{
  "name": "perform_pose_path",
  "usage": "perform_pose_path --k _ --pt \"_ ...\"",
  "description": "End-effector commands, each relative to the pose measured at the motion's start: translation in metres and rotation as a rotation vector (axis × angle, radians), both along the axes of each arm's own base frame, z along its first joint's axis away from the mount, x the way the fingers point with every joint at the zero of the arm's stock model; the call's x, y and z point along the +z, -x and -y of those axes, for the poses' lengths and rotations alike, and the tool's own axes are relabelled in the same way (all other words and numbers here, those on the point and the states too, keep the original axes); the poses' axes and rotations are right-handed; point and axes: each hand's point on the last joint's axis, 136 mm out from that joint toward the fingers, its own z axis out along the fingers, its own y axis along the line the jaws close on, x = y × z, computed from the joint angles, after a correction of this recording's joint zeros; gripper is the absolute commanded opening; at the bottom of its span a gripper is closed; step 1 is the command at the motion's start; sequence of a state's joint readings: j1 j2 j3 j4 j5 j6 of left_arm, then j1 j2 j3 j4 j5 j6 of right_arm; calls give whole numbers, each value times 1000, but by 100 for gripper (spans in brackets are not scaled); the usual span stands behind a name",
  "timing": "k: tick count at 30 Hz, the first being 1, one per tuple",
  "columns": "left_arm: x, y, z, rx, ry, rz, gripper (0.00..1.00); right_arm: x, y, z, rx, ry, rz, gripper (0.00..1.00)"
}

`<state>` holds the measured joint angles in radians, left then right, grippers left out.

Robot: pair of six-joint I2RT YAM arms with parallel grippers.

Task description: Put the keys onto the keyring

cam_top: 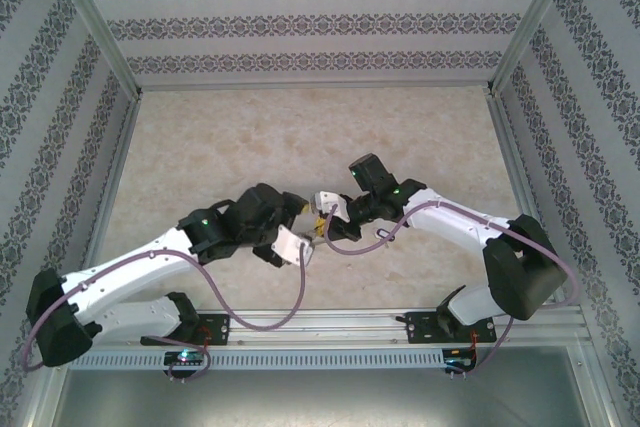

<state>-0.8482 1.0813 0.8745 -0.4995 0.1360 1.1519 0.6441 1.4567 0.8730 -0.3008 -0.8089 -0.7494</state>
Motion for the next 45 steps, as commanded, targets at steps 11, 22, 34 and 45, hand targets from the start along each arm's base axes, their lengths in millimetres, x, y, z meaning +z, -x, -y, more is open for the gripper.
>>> perform_pose_path --k 11,22,34,45 --pt "40 -25 10 584 553 -686 99 -2 -1 9 18 -41 55 0" --pt "0 -15 38 529 492 -1003 69 11 -6 18 19 -136 39 0" --pt "-42 -6 36 545 261 -1106 57 15 -8 19 22 -146 16 0" --pt "-45 -10 26 539 286 -1023 58 11 -11 23 8 -141 12 0"
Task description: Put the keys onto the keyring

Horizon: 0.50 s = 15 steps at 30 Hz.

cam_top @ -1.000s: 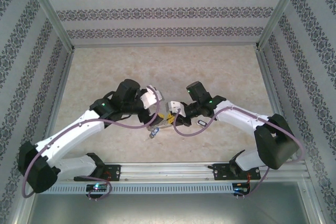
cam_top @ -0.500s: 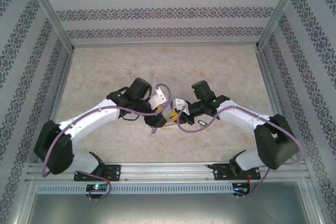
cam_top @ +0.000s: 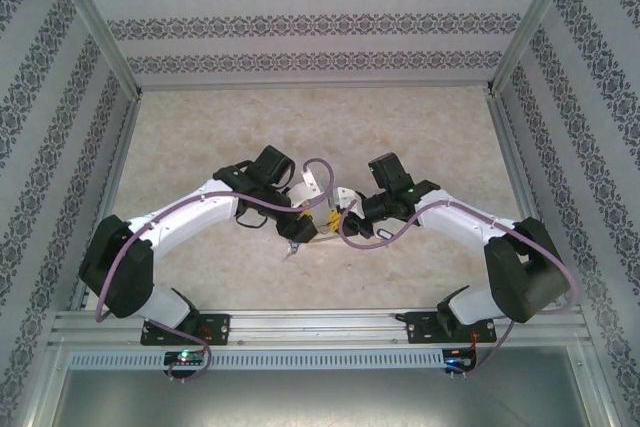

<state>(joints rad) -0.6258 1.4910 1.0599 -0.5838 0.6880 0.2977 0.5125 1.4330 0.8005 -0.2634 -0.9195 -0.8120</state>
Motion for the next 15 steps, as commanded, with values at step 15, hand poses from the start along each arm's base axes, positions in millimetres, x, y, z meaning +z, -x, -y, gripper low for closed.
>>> perform_pose_path --k 15 --pt "-8 -12 -11 -6 68 293 35 16 -5 -5 14 -100 -57 3"
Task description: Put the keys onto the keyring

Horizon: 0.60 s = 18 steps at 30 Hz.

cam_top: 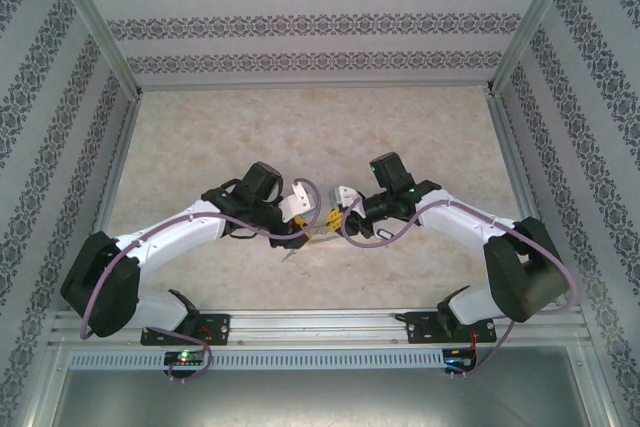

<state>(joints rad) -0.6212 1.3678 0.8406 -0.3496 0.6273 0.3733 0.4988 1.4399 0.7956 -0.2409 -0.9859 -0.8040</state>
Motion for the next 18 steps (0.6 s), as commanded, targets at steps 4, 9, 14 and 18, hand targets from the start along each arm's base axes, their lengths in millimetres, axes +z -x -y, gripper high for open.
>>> perform_pose_path --k 4,9,14,18 --pt "5 -12 3 16 15 104 20 1 -19 -4 -52 -5 -64 3" --pt "2 -15 2 29 -18 99 13 -7 -26 -4 -81 23 -67 6" --pt "3 -17 2 42 -17 97 9 -6 -33 -4 -132 25 -51 22" --pt "1 -20 1 70 -29 83 8 -3 -41 -3 -190 22 -32 32"
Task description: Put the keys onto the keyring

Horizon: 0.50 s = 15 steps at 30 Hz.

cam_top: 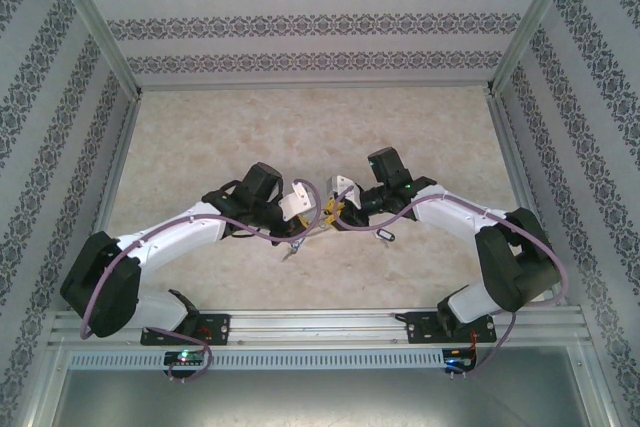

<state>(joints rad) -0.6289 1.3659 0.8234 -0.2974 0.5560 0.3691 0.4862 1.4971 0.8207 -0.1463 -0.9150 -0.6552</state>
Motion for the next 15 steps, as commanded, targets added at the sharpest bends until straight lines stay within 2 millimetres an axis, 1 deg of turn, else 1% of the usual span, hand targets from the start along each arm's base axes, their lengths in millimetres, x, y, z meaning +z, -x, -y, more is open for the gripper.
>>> perform_pose_path --k 1,4,6,8,10,12,15 --pt "4 -9 3 39 -7 18 8 6 -13 2 -85 -10 28 34" --pt "2 -13 2 69 -14 9 8 13 -17 6 -144 -20 74 36" --pt "-2 -18 -1 104 -34 12 7 18 -25 12 -217 -15 116 42" --pt "-4 -22 -3 127 -50 11 6 18 -32 24 -298 39 154 45" --pt "-6 -24 -3 135 -54 1 6 17 -42 38 -396 102 155 48" --pt "-8 -25 -1 143 -55 -16 6 22 -36 41 -390 123 125 48" --pt "-10 -28 2 161 -48 -43 6 37 -22 31 -341 47 77 45"
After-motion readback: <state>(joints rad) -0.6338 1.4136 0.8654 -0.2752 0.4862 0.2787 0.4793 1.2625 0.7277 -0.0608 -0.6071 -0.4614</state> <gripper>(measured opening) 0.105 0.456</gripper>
